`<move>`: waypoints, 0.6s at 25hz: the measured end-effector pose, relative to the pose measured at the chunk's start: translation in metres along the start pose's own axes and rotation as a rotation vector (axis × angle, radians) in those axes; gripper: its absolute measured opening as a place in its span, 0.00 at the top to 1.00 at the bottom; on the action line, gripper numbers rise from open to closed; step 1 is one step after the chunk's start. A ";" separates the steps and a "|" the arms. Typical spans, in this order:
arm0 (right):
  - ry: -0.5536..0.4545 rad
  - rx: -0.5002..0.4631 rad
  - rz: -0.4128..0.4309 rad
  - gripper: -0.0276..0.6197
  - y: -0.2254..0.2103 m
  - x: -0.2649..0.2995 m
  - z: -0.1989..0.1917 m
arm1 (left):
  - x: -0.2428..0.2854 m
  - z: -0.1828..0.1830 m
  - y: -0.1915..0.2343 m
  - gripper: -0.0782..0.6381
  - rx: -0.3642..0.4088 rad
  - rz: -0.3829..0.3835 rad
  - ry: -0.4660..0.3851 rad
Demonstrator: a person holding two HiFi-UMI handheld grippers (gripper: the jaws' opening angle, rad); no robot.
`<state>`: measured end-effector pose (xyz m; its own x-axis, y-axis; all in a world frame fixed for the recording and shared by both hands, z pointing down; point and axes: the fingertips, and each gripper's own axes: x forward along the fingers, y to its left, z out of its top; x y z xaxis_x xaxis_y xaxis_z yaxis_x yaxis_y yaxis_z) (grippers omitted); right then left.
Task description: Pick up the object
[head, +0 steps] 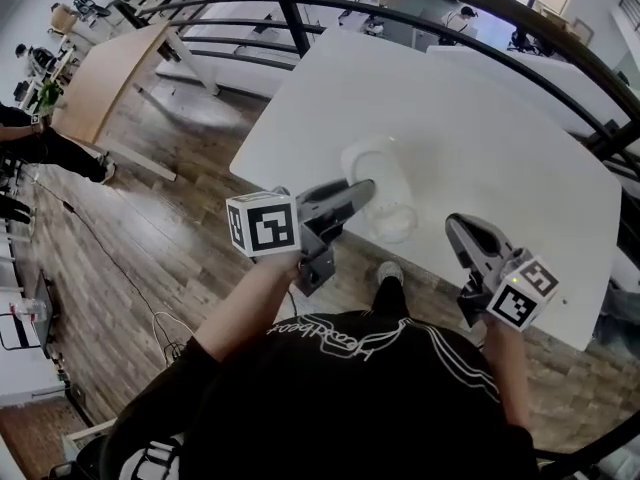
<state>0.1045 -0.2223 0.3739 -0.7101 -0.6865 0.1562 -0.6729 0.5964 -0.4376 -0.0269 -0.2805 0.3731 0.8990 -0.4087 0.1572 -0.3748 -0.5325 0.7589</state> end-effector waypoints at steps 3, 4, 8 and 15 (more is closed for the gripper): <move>-0.018 -0.020 0.010 0.93 0.026 -0.007 -0.001 | -0.023 -0.006 -0.021 0.71 0.015 -0.023 -0.022; -0.024 -0.025 0.017 0.93 0.035 -0.009 -0.002 | -0.030 -0.008 -0.027 0.71 0.021 -0.029 -0.029; -0.046 -0.038 0.029 0.93 0.062 -0.018 -0.005 | -0.051 -0.019 -0.043 0.70 0.048 -0.025 -0.034; -0.066 -0.054 0.020 0.93 0.084 -0.017 -0.029 | -0.079 -0.039 -0.041 0.70 0.056 -0.042 -0.046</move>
<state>0.0540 -0.1485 0.3607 -0.7098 -0.6988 0.0883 -0.6698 0.6309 -0.3915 -0.0732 -0.1976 0.3544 0.9034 -0.4180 0.0957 -0.3500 -0.5898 0.7277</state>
